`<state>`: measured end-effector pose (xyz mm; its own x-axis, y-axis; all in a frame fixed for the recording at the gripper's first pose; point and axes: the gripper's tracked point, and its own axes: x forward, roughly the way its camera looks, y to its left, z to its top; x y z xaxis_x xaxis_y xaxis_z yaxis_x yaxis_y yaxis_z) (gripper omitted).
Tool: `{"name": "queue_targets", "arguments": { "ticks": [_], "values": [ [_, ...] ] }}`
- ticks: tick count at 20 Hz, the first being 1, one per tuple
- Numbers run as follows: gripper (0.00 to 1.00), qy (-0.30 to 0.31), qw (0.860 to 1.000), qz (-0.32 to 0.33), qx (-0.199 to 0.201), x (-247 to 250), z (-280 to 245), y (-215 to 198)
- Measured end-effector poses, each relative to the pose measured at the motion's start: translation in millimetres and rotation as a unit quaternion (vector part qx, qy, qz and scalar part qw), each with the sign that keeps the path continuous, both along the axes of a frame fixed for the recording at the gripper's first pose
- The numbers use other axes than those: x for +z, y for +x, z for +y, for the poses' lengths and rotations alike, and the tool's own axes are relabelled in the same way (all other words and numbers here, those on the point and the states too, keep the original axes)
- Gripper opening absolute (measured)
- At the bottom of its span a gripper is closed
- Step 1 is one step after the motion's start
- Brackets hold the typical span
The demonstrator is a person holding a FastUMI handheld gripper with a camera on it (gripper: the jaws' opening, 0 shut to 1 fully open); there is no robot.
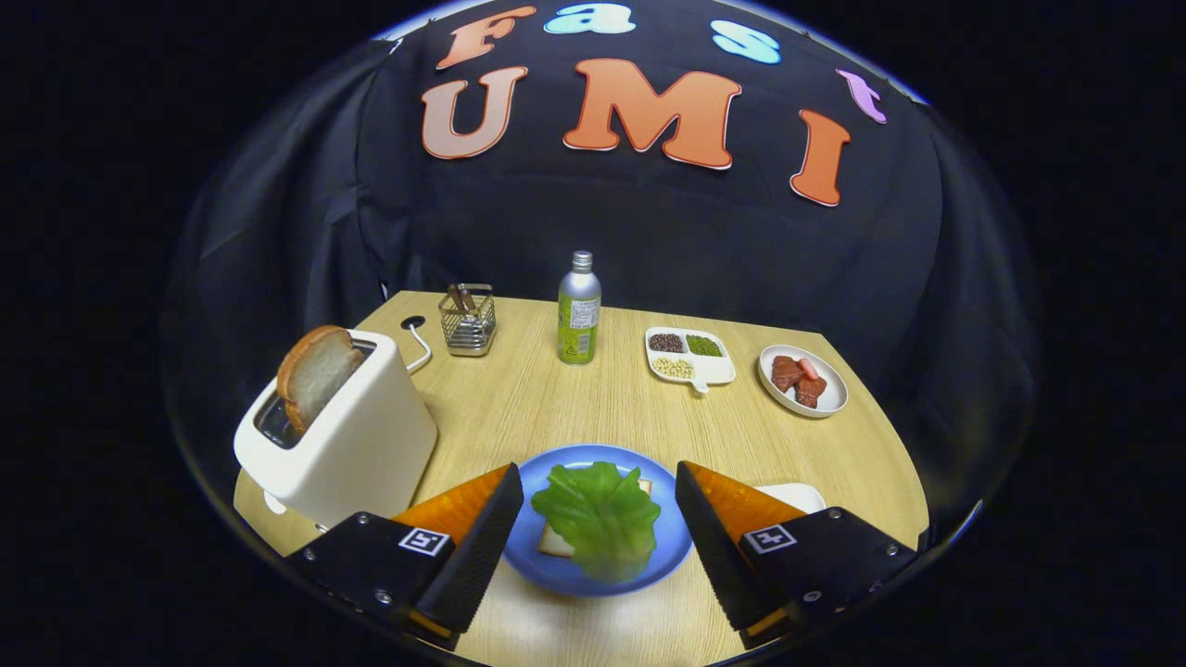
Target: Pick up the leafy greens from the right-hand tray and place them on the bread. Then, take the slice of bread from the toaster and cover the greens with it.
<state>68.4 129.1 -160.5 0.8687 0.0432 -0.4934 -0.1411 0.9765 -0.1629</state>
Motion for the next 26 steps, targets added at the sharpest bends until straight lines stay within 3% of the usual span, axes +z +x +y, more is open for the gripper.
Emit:
{"name": "queue_targets", "arguments": {
  "ticks": [10,16,26],
  "values": [
    [0.99,-0.003,0.998,-0.046,0.046,50,87,-5],
    [0.99,0.03,0.995,-0.066,0.073,66,150,-5],
    [0.99,0.039,0.994,-0.034,0.097,31,207,2]
  ]
}}
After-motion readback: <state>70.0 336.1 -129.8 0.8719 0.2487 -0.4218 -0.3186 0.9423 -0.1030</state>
